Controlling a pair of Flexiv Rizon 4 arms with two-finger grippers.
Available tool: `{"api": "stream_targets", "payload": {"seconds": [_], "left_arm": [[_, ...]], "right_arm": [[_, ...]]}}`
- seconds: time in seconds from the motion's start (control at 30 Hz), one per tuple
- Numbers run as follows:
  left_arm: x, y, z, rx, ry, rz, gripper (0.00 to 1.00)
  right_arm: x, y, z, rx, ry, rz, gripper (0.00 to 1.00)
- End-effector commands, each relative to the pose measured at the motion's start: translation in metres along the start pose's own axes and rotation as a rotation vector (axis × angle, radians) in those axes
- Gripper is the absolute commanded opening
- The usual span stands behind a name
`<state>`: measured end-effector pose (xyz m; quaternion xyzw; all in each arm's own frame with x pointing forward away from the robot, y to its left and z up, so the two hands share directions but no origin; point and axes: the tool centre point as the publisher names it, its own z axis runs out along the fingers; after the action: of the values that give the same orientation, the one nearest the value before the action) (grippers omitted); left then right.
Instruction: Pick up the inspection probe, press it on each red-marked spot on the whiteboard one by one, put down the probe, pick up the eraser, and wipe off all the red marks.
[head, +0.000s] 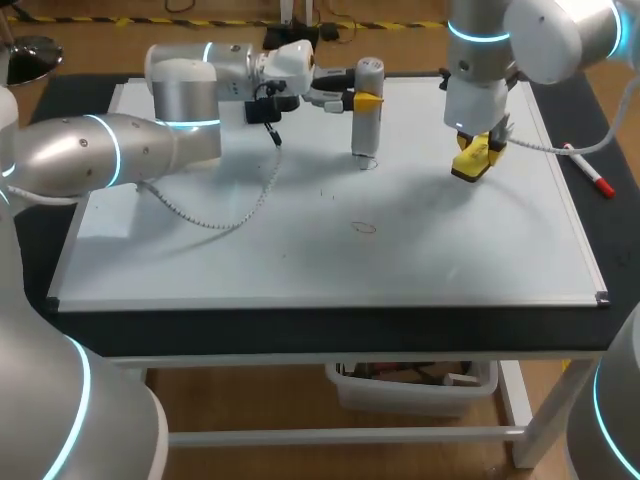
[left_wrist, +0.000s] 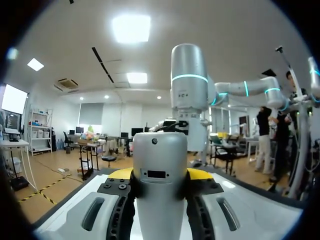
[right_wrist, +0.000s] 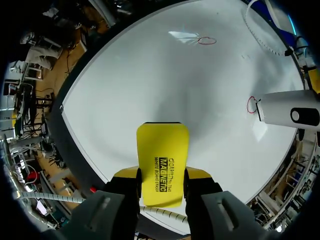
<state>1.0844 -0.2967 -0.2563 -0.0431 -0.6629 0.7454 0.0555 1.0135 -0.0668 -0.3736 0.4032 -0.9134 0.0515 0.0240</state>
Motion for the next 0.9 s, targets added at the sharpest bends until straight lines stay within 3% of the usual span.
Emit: {"api": "stream_targets", "payload": {"seconds": [0.03,0.3,0.9], "left_arm": [[0.012,-0.021,-0.013,-0.009,-0.035,0.007,0.0],[0.019,-0.039,-0.054,0.007,-0.109,0.014,0.0],[0.038,-0.056,-0.167,0.02,-0.28,0.021,0.0]], "right_arm": [[0.0,-0.001,0.0,0.0,0.002,-0.002,0.0],[0.0,-0.001,0.0,0.0,0.002,-0.002,0.0],[0.0,-0.001,0.0,0.0,0.002,-0.002,0.0]]}}
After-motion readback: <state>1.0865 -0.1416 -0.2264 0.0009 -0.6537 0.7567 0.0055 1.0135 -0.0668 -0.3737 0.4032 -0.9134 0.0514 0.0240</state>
